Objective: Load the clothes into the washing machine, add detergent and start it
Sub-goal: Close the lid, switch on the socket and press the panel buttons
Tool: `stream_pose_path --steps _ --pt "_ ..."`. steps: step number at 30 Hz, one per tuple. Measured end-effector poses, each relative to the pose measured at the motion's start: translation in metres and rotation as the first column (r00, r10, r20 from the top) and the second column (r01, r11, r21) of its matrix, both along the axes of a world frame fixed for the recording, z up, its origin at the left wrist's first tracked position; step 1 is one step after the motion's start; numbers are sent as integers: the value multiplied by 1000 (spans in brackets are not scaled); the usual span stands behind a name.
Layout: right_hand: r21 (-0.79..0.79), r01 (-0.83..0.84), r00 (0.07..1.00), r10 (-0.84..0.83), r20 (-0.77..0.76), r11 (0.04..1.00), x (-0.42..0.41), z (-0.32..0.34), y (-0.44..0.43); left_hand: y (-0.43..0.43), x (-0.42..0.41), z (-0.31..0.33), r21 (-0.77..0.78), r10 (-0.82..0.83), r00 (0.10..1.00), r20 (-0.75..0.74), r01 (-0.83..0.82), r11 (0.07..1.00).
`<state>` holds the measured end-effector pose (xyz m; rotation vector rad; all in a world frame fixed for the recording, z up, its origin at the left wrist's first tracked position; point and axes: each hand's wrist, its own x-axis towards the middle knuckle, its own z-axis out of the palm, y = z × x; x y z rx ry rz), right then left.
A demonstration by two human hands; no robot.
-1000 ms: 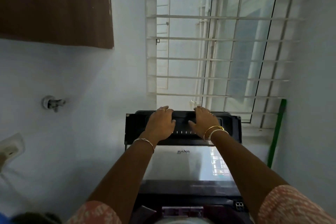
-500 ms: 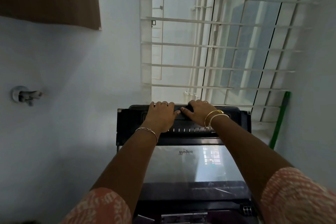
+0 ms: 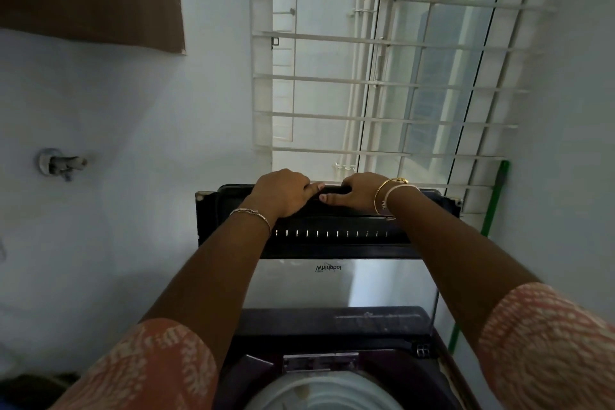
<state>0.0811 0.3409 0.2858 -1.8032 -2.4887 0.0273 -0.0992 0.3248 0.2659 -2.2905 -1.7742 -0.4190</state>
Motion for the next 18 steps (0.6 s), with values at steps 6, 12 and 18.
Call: stream_pose_path --steps 6,12,18 --pt "-152 -21 995 35 90 988 14 20 -55 -56 3 23 -302 -25 999 41 36 953" --pt "-202 -44 964 95 249 978 25 17 -130 -136 18 31 -545 -17 998 -58 -17 838" --pt "-311 -88 932 188 309 946 33 -14 -200 -207 29 0 -631 13 993 -119 -85 771"
